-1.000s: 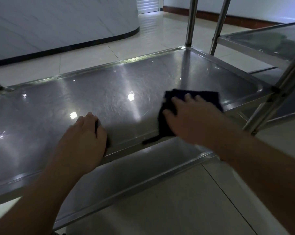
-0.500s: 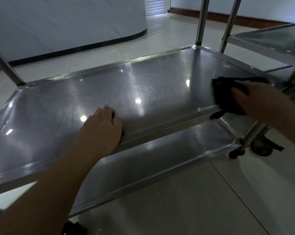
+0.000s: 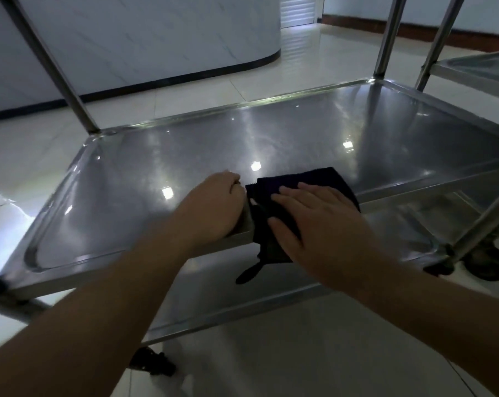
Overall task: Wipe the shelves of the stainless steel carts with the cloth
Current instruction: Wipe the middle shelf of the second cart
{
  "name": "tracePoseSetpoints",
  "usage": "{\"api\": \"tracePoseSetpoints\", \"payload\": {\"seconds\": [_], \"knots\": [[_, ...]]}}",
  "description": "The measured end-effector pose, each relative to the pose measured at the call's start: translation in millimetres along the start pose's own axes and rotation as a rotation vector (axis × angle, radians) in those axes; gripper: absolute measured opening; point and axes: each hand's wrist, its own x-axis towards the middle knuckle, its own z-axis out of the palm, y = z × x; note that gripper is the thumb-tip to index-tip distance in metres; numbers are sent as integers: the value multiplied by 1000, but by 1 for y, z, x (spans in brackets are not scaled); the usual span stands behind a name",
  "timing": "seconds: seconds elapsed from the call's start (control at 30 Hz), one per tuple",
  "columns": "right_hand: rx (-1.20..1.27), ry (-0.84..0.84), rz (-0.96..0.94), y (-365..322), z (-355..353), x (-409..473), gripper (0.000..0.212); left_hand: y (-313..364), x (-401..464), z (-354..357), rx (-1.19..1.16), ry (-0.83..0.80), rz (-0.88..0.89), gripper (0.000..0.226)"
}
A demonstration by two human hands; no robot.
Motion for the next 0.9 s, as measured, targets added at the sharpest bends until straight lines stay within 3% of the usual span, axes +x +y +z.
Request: {"api": "tracePoseSetpoints", "payload": {"seconds": [0.17,0.33,0.53,0.73,0.9], "knots": [[21,11,-16,5,-2,0,57,-48,-33,-34,159,9,14,49],[42,33,40,-5,0,0,58,-108,-86,-60,403,82,-106,50],[54,-10,9,-52,5,7,59,-127,-96,-50,291,151,-109,27],[25,-99,-225,-155,32,34,81,-132,-97,-55,185,161,-80,33],[-70,-162,-347,-162,39,42,82,-140,-97,-64,174,138,-59,33]]}}
